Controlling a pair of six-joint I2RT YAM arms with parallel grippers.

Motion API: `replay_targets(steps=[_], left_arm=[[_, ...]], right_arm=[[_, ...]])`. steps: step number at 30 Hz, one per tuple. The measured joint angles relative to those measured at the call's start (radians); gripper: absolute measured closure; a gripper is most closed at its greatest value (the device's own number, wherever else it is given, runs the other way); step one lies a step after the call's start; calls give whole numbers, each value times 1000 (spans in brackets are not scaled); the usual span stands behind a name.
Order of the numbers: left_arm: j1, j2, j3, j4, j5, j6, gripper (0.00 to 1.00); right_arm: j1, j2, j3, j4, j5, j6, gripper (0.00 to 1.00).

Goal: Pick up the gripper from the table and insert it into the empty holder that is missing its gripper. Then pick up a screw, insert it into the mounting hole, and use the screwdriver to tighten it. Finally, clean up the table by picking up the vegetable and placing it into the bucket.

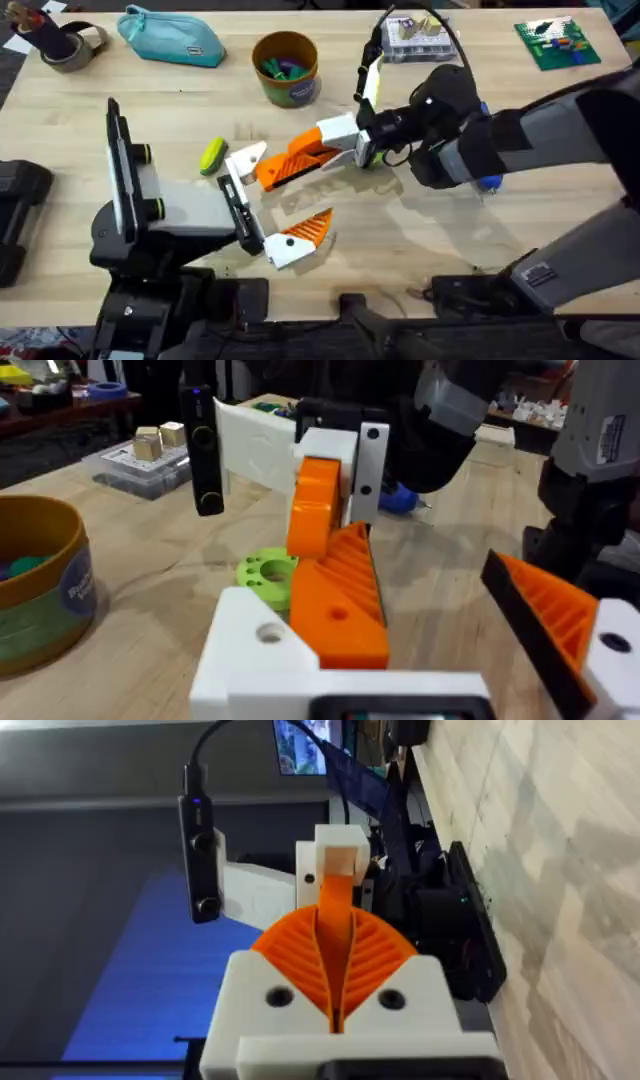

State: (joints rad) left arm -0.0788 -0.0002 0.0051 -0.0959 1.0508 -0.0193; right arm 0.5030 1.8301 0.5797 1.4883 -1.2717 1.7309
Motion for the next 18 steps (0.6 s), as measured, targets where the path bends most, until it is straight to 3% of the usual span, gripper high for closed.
replay_targets(steps=[18], left_arm=[[0,0,0,0,-3,-8,13]], right_arm=[[70,0,0,-73,185,-92,976]])
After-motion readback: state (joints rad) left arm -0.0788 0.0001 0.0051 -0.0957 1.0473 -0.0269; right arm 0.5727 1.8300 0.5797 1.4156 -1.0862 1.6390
